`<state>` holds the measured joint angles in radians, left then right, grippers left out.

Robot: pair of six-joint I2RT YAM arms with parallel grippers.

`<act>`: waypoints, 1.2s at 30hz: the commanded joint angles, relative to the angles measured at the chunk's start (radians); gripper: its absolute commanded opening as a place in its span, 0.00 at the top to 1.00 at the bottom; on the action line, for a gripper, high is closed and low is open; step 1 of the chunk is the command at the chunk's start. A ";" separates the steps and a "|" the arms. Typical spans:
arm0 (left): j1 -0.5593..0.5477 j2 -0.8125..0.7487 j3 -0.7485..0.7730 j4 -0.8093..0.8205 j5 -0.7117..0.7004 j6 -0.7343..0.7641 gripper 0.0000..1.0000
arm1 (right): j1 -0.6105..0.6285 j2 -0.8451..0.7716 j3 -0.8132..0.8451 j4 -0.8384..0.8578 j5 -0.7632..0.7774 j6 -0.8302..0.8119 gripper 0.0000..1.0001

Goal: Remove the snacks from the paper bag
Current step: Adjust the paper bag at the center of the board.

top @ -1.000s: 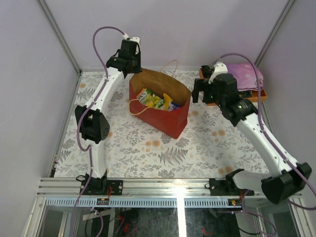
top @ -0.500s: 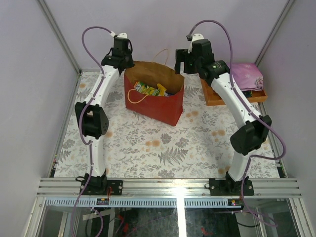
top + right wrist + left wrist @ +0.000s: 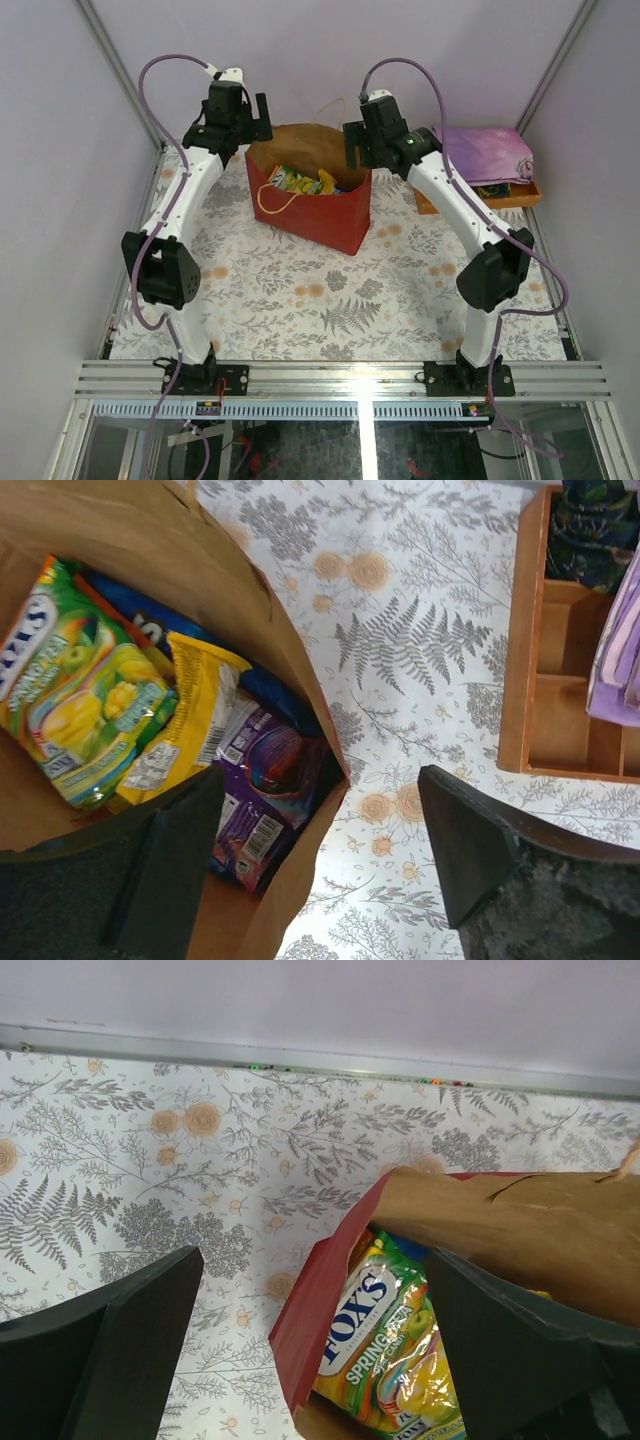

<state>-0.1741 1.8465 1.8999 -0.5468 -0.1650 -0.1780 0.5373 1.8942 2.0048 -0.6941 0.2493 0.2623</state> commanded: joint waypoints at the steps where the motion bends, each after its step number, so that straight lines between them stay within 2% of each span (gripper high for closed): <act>1: 0.007 0.055 0.008 0.004 0.024 0.062 0.10 | 0.012 0.051 0.003 -0.042 0.095 0.024 0.19; 6: 0.005 0.133 0.077 -0.051 0.031 0.102 0.17 | 0.020 0.078 -0.002 -0.058 0.156 0.045 0.27; 9: 0.004 0.157 0.102 -0.065 0.045 0.119 0.31 | 0.021 0.080 -0.003 -0.048 0.147 0.051 0.40; 13: -0.003 0.168 0.121 -0.082 0.069 0.129 0.60 | 0.022 0.093 0.004 -0.043 0.131 0.048 0.65; 16: -0.013 0.162 0.121 -0.087 0.059 0.135 0.89 | 0.023 0.083 -0.008 -0.021 0.129 0.050 0.85; 18: -0.024 0.152 0.117 -0.087 0.047 0.140 1.00 | 0.023 0.078 -0.007 -0.010 0.125 0.049 0.98; 23: -0.045 0.129 0.095 -0.048 0.005 0.122 1.00 | 0.023 0.098 0.047 0.014 0.155 0.012 1.00; 26: -0.049 0.142 0.107 -0.013 -0.022 0.090 1.00 | 0.018 0.162 0.156 0.012 0.181 -0.040 1.00; 34: -0.048 0.264 0.266 0.137 -0.129 0.042 1.00 | -0.051 0.372 0.523 0.067 0.129 -0.160 1.00; 36: -0.048 0.292 0.311 0.185 -0.145 0.041 1.00 | -0.066 0.370 0.526 0.137 0.101 -0.190 1.00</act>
<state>-0.2169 2.0869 2.1029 -0.5732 -0.2386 -0.1089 0.5159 2.2871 2.4142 -0.7597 0.3683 0.1566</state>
